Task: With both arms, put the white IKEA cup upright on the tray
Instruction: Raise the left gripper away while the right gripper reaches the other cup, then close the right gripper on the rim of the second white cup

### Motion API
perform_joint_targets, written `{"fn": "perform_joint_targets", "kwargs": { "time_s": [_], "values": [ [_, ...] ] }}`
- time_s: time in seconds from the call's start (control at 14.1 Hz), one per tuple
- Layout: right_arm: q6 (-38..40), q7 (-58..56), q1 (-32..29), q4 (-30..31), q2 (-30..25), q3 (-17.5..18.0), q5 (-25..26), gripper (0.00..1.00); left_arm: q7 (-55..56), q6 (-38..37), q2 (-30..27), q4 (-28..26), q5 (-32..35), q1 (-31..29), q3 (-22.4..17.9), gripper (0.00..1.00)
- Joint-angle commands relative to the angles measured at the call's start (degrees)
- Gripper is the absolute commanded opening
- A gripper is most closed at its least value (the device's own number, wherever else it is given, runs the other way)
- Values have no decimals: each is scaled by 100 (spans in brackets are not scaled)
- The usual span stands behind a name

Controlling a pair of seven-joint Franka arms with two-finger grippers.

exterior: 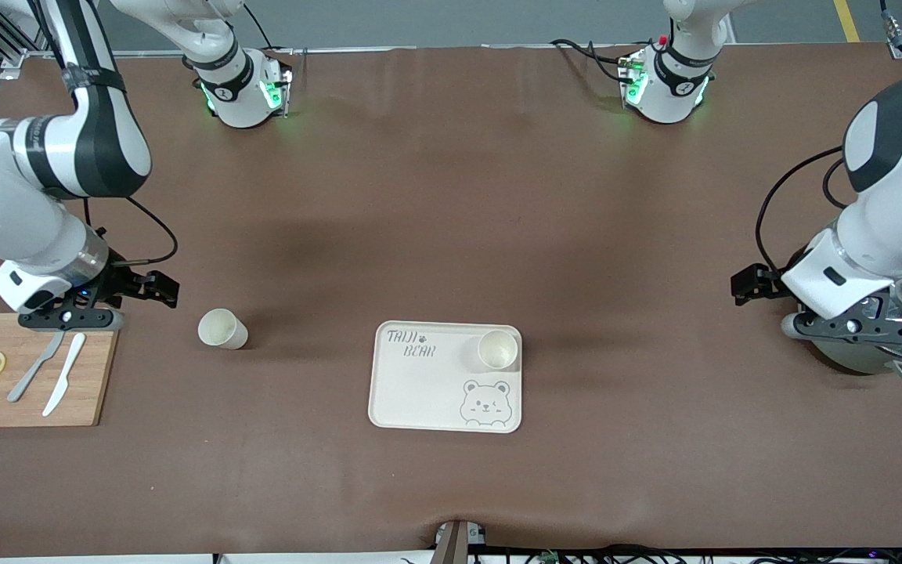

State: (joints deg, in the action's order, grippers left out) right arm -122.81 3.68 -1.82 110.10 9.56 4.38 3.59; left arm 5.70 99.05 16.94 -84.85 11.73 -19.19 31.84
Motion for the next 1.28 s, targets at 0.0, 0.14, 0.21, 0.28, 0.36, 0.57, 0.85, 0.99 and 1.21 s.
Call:
{"fn": "perform_joint_targets", "kwargs": {
  "time_s": [0.0,0.14,0.21,0.28,0.36,0.57,0.85,0.99,1.21],
  "values": [
    [-374,-77,-37,266,28,10,89,100,-506,-140,-506,-207,-582,625,-1036,100],
    [-611,-78,-37,345,186,10,116,100,-815,-140,-770,-426,-829,864,-1486,100],
    [-804,-86,-46,415,239,1,125,100,-964,-140,-901,-549,-926,960,-1697,100],
    [-954,-86,-63,494,292,1,125,100,-1061,-131,-1024,-707,-1031,1074,-1882,100],
    [-1077,-86,-72,556,327,1,125,100,-1141,-105,-1156,-874,-1102,1197,-2058,100],
    [-1253,-191,-116,592,476,1,142,100,-1290,-96,-1455,-1138,-1296,1471,-2446,100],
    [-1613,-289,-195,714,652,1,142,100,-1352,-105,-1807,-1437,-1445,1805,-2754,100],
    [-1912,-289,-222,829,766,1,186,100,-1344,-122,-1887,-1482,-1446,1910,-2763,100],
    [-2036,-289,-222,829,916,1,186,100,-1352,-122,-1983,-1534,-1498,2016,-2771,100]
  ]
}}
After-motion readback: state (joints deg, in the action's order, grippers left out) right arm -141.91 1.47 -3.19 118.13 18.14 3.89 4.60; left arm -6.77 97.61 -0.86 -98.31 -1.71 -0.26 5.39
